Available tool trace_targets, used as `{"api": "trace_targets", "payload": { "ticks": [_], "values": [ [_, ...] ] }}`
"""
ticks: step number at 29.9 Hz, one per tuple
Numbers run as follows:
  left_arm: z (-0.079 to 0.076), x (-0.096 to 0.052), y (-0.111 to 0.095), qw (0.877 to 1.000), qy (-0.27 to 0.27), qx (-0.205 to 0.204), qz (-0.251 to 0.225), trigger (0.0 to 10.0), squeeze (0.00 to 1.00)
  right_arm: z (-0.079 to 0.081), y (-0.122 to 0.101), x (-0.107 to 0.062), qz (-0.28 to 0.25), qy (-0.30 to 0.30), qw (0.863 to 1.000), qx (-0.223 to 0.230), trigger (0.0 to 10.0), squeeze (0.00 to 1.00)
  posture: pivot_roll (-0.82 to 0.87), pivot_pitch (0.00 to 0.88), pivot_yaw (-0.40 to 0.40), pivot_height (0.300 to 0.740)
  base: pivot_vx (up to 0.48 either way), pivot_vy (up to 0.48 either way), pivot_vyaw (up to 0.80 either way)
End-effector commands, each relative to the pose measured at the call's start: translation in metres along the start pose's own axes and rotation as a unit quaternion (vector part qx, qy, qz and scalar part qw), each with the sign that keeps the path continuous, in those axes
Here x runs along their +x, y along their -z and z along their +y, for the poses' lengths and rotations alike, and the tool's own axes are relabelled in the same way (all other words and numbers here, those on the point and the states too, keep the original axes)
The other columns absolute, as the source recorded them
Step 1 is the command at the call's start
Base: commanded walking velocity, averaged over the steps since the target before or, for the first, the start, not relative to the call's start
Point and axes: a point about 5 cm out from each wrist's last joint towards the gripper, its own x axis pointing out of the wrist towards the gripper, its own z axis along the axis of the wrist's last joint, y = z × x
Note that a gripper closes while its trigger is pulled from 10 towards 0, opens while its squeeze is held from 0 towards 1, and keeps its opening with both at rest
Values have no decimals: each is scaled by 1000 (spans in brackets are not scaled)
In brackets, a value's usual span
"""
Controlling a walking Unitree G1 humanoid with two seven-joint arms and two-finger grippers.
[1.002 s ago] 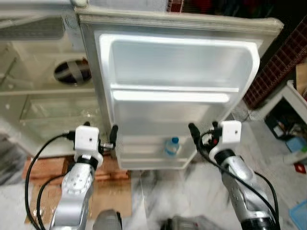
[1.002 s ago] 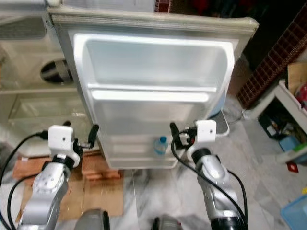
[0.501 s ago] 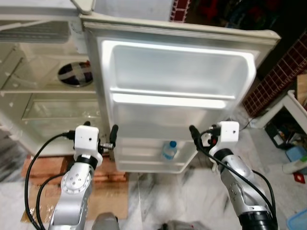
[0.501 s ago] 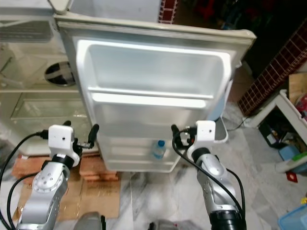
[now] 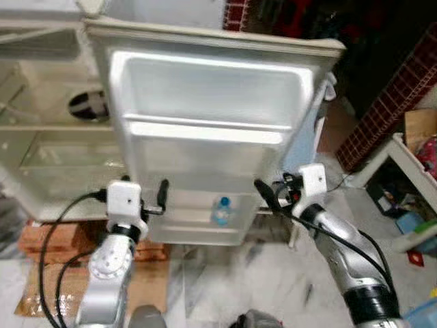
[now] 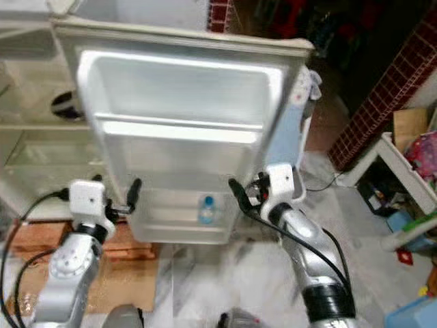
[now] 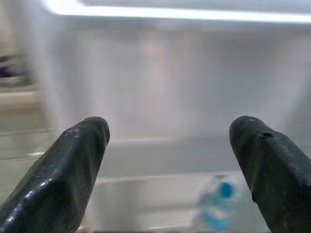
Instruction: Restocking fridge
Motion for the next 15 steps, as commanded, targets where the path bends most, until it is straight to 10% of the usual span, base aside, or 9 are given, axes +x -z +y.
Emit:
{"api": "trace_targets", "payload": {
  "ticks": [1, 3, 4, 5, 14, 15],
  "values": [
    [7, -1, -1, 1000, -10, 7, 0, 10000, 0, 12, 0, 2, 20, -70, 997, -10, 10000, 0, 41, 41, -78, 740, 0, -465, 0],
    [8, -1, -1, 1000, -11, 8, 0, 10000, 0, 8, 7, -2, 53, -85, 995, -23, 10000, 0, 42, 42, -78, 740, 0, -457, 0],
    [8, -1, -2, 1000, -11, 8, -1, 10000, 0, 0, 11, -3, 75, -70, 993, -57, 10000, 761, 43, 44, -77, 740, 0, -442, 0],
    [9, 0, -2, 1000, -11, 9, -1, 10000, 0, -12, 14, -2, 97, -42, 988, -113, 10000, 1000, 41, 46, -76, 740, 0, -442, 0],
    [9, 0, -3, 1000, -24, 10, -3, 10000, 0, -32, -38, 26, -18, 107, 980, -165, 10000, 996, 52, 49, -73, 740, 0, -277, 0],
    [11, 0, -3, 999, -36, 8, 0, 10000, 0, -25, -48, 32, -50, 111, 980, -156, 10000, 714, 56, 49, -74, 740, 0, 0, 744]
  ]
}}
